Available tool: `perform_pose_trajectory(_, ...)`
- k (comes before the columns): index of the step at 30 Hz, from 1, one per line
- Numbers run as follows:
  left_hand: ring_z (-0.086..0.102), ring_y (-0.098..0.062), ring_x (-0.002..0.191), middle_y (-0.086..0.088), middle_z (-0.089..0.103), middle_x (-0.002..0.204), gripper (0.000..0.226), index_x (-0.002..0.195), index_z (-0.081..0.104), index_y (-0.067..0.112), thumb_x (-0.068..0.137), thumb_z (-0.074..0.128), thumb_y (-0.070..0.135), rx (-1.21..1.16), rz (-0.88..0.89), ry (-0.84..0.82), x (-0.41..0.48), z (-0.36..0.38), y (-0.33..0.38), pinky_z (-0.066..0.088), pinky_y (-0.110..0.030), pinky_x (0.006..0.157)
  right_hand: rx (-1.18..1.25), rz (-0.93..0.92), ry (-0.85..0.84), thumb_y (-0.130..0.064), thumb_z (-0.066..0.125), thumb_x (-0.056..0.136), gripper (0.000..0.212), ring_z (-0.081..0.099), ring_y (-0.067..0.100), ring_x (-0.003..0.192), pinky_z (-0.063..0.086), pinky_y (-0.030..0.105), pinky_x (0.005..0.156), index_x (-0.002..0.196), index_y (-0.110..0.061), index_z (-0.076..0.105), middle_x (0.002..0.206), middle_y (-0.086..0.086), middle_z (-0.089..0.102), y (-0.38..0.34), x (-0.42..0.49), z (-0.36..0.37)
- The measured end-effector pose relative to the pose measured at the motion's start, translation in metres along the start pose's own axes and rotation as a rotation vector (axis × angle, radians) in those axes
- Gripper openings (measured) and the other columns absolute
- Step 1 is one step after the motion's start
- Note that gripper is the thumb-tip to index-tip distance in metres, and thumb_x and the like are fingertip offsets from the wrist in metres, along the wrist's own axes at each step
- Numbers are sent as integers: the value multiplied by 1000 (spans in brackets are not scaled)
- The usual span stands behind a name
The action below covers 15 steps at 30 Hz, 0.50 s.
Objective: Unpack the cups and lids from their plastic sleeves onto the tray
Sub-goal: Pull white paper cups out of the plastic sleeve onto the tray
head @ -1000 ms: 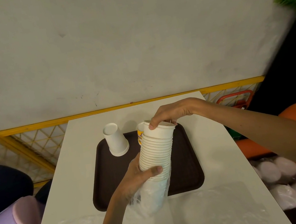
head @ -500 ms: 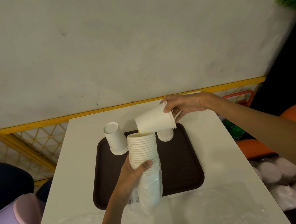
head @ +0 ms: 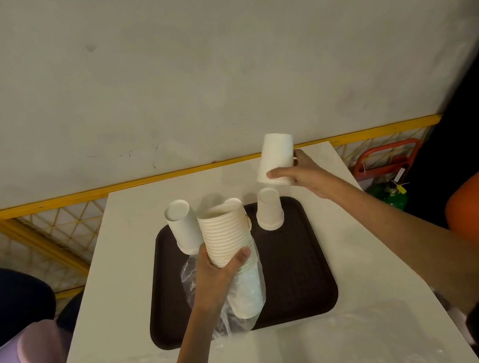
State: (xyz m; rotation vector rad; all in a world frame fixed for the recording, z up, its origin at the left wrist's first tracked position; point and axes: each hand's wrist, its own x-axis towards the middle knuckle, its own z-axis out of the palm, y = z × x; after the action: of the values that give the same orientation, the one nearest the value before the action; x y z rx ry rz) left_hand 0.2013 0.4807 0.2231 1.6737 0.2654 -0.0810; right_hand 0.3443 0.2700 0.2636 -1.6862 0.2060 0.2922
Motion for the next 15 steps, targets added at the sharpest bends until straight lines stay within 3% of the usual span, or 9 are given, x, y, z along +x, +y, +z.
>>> perform_pose_trajectory(6,57,-14,108,3,58,115,70,126,42,22,68,80,29,26,4,21,12,1,-17,52,-17,78,-170,-53,223,-15,85,67,88,48,25,122,46,40,98,136,-12,30,134,9,48,45,30,23)
perform_pose_trajectory(9,58,-11,106,7,59,114,88,126,42,23,54,87,48,17,-11,7,18,2,-22,53,-14,72,-223,-83,232,-14,86,65,88,49,28,121,45,41,96,134,-9,31,133,10,49,64,44,32)
perform_pose_trajectory(15,58,-10,108,7,58,116,85,124,42,27,55,87,47,21,-53,-36,32,2,-37,52,-14,73,-318,-96,237,-12,85,65,90,48,30,121,44,44,97,134,-8,29,133,11,48,100,62,44)
